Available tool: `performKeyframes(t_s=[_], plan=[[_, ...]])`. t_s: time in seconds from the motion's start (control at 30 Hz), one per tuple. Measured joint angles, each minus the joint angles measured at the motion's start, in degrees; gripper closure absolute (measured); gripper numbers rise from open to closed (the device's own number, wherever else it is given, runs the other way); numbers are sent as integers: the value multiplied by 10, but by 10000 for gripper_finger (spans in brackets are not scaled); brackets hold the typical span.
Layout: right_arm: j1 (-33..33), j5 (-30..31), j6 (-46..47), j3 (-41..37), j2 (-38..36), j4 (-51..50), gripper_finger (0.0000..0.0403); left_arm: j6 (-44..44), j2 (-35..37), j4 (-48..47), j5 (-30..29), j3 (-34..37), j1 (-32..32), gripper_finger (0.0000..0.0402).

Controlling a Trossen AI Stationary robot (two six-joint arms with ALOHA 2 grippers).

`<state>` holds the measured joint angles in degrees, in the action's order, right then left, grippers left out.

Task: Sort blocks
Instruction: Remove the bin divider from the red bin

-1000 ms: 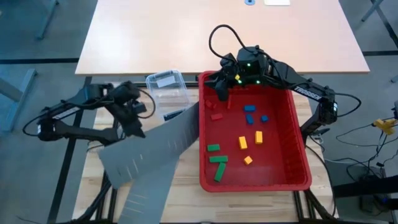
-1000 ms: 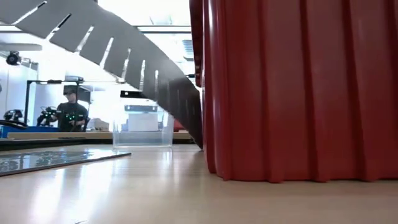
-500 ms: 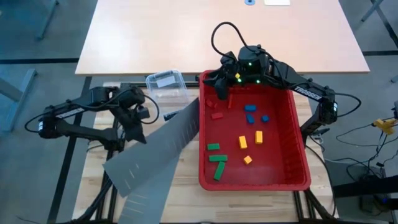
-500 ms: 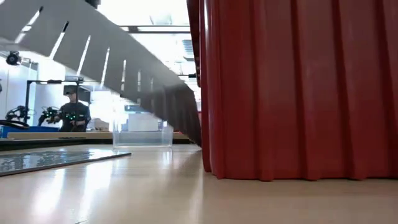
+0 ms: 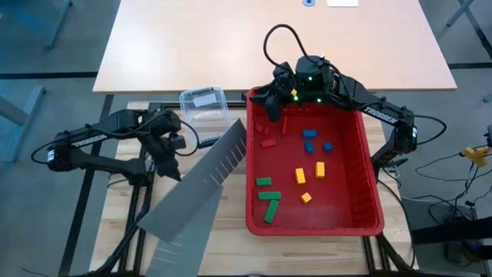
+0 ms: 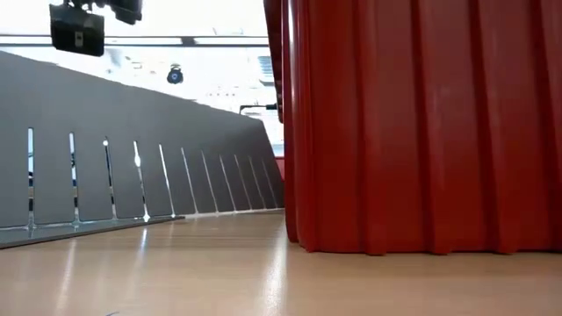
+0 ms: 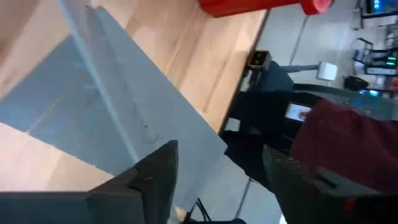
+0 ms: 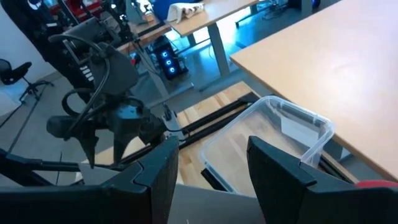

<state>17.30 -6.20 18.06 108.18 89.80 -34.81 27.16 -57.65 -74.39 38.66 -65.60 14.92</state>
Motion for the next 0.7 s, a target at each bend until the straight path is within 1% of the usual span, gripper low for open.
performKeyframes(t_s=[0.07, 0.17, 0.33, 0.4, 0.5, 0.57, 0.67, 0.7], plan=[[0, 0, 0, 0, 0, 0, 233, -1, 0, 0, -21, 0, 0, 184], [0, 1, 5, 0, 0, 0, 233, -3, 1, -2, -77, 0, 0, 182], [0, 2, 7, 0, 0, 9, 233, -12, -4, -7, -161, 2, 0, 199], [0, 2, 7, 0, 0, 14, 233, -15, -10, -18, -208, 2, 0, 212], [0, 2, 6, 0, 0, 17, 233, -36, -17, -48, -272, 5, 0, 248], [0, 1, 6, 0, 0, 17, 234, -44, -19, -56, -295, 13, 0, 290], [-1, 1, 5, 0, 0, 17, 234, -44, -18, -39, -290, 36, 0, 370], [-2, 1, 5, 0, 0, 17, 234, -42, -17, -32, -282, 46, 0, 385]])
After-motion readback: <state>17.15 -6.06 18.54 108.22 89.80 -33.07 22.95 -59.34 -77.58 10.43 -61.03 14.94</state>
